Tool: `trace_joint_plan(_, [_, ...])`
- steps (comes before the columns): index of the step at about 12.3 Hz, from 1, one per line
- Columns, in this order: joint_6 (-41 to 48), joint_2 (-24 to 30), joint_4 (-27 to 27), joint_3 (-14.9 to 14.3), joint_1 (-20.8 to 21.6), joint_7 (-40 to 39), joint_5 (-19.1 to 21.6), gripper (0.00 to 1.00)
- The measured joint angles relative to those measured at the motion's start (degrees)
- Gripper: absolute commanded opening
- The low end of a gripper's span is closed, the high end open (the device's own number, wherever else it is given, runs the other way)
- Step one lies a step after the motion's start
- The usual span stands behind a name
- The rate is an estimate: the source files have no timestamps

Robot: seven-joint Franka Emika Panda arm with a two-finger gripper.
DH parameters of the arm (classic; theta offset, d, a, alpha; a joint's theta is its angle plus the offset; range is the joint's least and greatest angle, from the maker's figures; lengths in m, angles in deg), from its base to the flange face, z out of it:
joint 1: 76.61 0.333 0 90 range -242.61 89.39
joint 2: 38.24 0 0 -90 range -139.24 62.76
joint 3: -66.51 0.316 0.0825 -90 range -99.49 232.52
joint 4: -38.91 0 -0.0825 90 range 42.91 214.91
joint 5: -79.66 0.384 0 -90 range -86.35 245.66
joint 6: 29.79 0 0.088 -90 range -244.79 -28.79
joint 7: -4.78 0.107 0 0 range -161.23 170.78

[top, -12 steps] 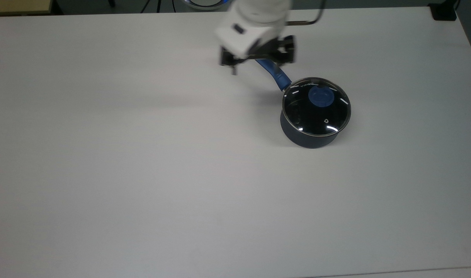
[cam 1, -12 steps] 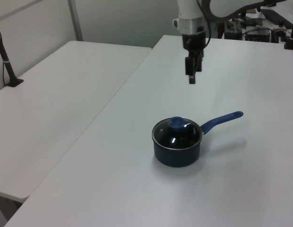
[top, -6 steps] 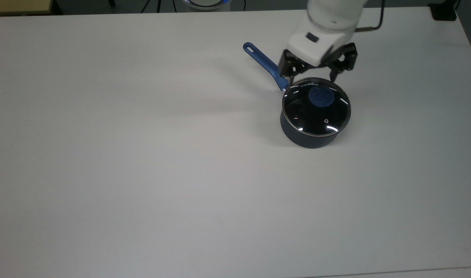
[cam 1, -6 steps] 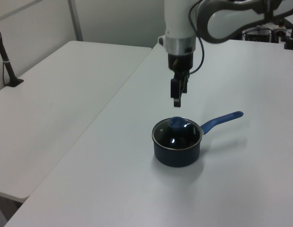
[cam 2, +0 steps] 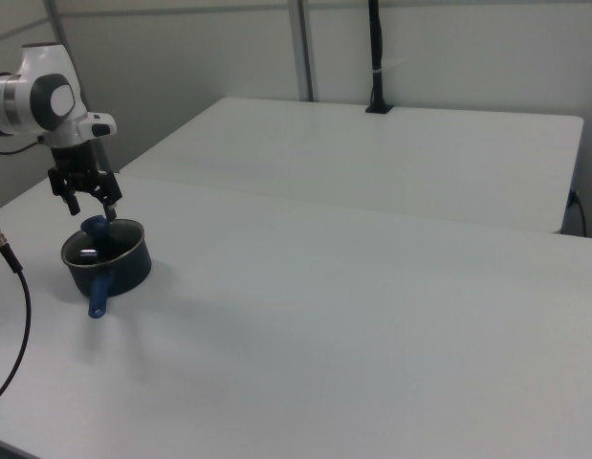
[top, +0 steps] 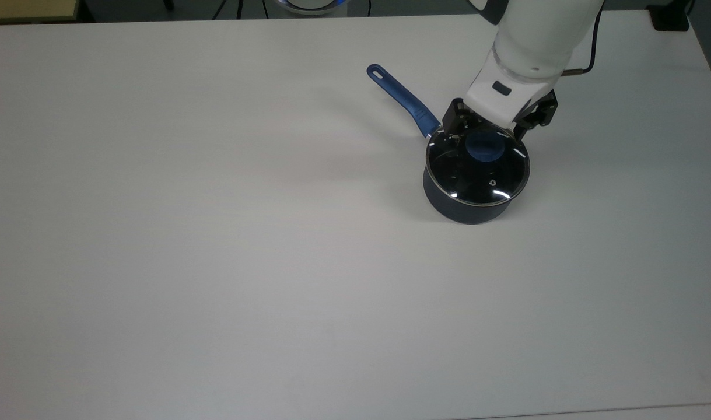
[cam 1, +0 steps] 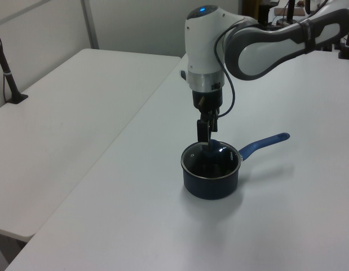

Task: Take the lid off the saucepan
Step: 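Lower the gripper and close it on the blue lid knob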

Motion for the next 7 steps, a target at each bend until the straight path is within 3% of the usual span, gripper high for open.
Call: trace_joint_plan(7, [-0.30,-2.65,-0.07,-0.06,0.00,0.00,-0.95,0.97])
